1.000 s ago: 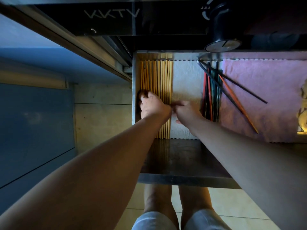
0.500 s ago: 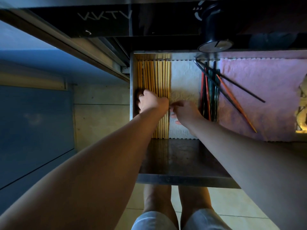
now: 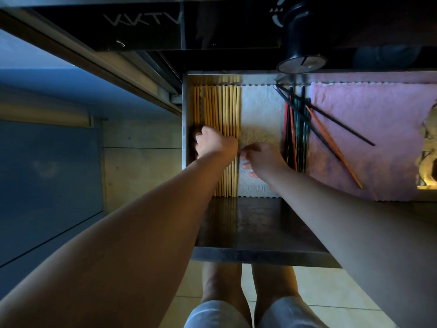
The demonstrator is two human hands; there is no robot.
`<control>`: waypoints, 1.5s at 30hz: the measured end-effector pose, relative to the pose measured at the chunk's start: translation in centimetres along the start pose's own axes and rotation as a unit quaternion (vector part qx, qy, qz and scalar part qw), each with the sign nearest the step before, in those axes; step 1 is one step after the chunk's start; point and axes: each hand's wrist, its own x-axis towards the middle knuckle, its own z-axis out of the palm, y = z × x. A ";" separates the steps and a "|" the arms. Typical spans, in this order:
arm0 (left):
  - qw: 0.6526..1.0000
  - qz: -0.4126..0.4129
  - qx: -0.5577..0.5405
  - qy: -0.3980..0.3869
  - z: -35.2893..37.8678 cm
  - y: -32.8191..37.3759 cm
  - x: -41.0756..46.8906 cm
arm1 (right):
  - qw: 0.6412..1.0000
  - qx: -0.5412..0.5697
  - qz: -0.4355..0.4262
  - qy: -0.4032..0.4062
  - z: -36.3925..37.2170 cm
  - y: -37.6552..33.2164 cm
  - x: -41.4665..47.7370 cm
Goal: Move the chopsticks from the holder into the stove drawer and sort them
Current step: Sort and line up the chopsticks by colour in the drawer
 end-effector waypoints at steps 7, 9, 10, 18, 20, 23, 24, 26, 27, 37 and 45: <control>1.000 0.006 0.017 0.024 0.0 0.3 -0.3 | 1.000 0.001 0.000 0.010 0.0 0.4 0.5; 0.998 0.044 0.030 0.043 0.1 0.1 -0.6 | 0.999 -0.005 -0.013 0.033 0.1 0.5 0.7; 0.995 0.075 0.034 0.049 0.2 -0.1 -0.7 | 0.999 -0.004 -0.018 0.048 0.1 0.6 1.0; 0.979 0.198 0.028 0.033 -0.7 -1.8 -0.9 | 0.999 0.014 0.014 0.028 0.8 0.1 2.2; 0.980 0.194 0.031 0.033 -1.0 -2.3 -0.9 | 1.000 0.017 0.019 0.019 1.5 -0.4 2.5; 0.982 0.185 0.035 0.032 -1.2 -2.8 -0.8 | 1.000 0.016 0.021 0.007 2.3 -1.1 2.6; 0.983 0.180 0.037 0.030 -1.2 -2.8 -0.8 | 1.000 0.013 0.017 0.004 2.4 -1.3 2.6; 0.984 0.173 0.042 0.024 -1.2 -3.0 -0.7 | 1.000 0.010 0.019 -0.002 2.6 -1.3 2.8; 0.984 0.170 0.042 0.022 -1.2 -3.1 -0.7 | 1.000 0.016 0.026 -0.004 2.7 -1.5 2.7; 0.986 0.158 0.051 0.009 -1.3 -3.2 -0.1 | 1.000 0.000 0.015 0.013 3.2 -1.7 2.8; 0.975 0.214 0.045 -0.028 -0.8 -2.8 -0.2 | 0.996 0.062 0.045 0.040 1.9 -1.6 2.9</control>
